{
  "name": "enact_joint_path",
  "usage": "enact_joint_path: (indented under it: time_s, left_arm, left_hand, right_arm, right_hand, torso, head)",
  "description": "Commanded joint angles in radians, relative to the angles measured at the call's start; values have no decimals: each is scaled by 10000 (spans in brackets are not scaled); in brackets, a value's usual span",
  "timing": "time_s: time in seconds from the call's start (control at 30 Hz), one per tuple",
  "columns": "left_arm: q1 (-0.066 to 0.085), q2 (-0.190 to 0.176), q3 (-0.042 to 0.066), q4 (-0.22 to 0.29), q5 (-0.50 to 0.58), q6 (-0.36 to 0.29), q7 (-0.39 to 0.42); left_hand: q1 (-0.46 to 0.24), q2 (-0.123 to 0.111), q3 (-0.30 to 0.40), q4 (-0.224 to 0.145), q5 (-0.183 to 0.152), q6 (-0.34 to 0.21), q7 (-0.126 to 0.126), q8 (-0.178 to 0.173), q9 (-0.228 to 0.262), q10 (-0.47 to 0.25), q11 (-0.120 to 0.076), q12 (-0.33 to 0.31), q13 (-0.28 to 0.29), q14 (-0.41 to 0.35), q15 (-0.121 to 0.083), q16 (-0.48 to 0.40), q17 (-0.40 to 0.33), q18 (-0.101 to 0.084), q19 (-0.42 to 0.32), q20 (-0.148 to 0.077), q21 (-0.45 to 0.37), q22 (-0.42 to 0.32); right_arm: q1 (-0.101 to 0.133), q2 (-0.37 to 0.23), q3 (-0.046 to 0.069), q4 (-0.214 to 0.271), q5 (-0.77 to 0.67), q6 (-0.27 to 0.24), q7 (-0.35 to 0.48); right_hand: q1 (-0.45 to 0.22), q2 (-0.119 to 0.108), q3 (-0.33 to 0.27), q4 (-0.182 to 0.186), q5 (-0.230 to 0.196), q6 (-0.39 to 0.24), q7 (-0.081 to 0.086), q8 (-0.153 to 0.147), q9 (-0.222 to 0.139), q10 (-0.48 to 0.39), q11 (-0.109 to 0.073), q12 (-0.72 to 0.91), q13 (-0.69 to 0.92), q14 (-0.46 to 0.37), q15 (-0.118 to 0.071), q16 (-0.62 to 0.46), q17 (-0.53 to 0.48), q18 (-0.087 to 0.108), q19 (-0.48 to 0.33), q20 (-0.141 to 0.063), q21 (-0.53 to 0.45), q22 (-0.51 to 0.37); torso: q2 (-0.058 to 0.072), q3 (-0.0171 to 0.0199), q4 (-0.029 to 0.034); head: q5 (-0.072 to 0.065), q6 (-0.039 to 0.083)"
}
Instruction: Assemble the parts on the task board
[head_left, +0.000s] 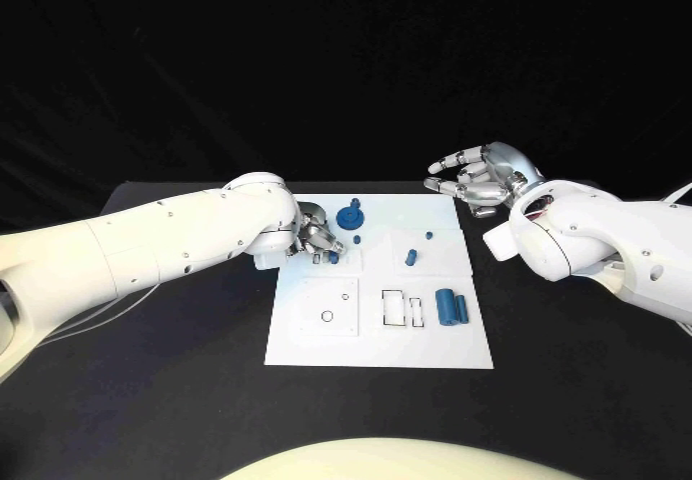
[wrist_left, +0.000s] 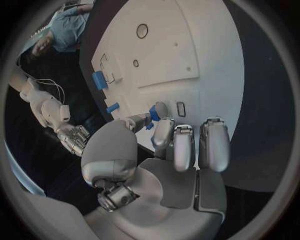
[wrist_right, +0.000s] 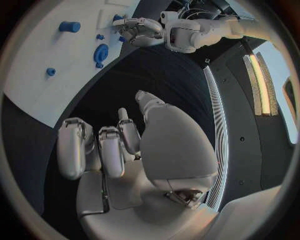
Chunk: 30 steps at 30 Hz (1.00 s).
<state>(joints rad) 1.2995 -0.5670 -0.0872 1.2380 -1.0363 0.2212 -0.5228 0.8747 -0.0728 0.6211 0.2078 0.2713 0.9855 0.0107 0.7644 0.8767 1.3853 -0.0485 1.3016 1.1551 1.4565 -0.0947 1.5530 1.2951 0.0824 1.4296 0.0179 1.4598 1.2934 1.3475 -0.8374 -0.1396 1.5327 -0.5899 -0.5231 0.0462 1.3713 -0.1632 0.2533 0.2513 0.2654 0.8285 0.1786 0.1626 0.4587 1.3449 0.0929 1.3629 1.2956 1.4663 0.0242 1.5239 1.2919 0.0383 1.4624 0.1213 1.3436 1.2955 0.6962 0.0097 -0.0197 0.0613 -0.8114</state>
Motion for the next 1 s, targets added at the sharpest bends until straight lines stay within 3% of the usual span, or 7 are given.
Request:
enact_joint_path:
  time_s: [0.03, 0.37, 0.53, 1.0]
  left_arm:
    - [-1, 31, 5, 18, 17, 38, 20]
    - [-3, -8, 7, 41, 11, -26, 37]
    - [-5, -90, 14, 104, -7, -63, 41]
    - [-3, -391, 112, 378, -76, 10, 29]
  left_hand:
    - [-19, -34, -552, 119, 318, 284, -111, 23, 186, 181, -109, 112, 179, 1143, -68, 178, 2757, -364, 170, -61, 137, 706]
    - [82, -247, -1253, 452, 232, 278, -118, -43, 235, 177, -117, 84, 197, 1143, -78, 178, 2757, -362, 167, -74, 125, 704]
    - [324, -348, -1738, 725, -297, 279, -125, -91, 283, 182, -123, 74, 229, 1143, -84, 178, 2757, -362, 168, -79, 117, 710]
    - [536, -357, -1880, 733, -446, 266, -129, -110, 310, 174, -128, 62, 232, 1143, -86, 178, 2757, -361, 168, -81, 112, 711]
  right_arm:
    - [-3, -5, 2, 7, -6, 35, 24]
    - [-3, -4, 2, -11, -6, 39, 31]
    - [-4, -3, 2, -24, -5, 43, 35]
    - [-7, -16, -1, -29, -3, 51, 33]
  right_hand:
    - [-281, -51, 439, 71, 63, -74, -11, 219, -32, -106, -12, -85, 366, 765, -104, -89, 1745, 176, -44, -53, -120, 1260]
    - [-290, -55, 442, 75, 57, -77, -10, 225, -33, -118, -12, -96, 352, 757, -104, -106, 1714, 183, -57, -53, -150, 1242]
    - [-302, -57, 445, 81, 51, -81, -10, 230, -34, -113, -12, -92, 356, 753, -104, -114, 1701, 188, -67, -53, -173, 1228]
    - [-302, -57, 445, 81, 51, -81, -10, 230, -34, -113, -12, -92, 356, 753, -104, -114, 1701, 188, -67, -53, -173, 1228]
  torso:
    - [-1, 1, -5]
    - [-1, 1, -5]
    - [0, -4, -2]
    - [3, -1, 9]
  head:
    - [-3, -7]
    - [-7, 8]
    - [-19, 18]
    - [5, 17]
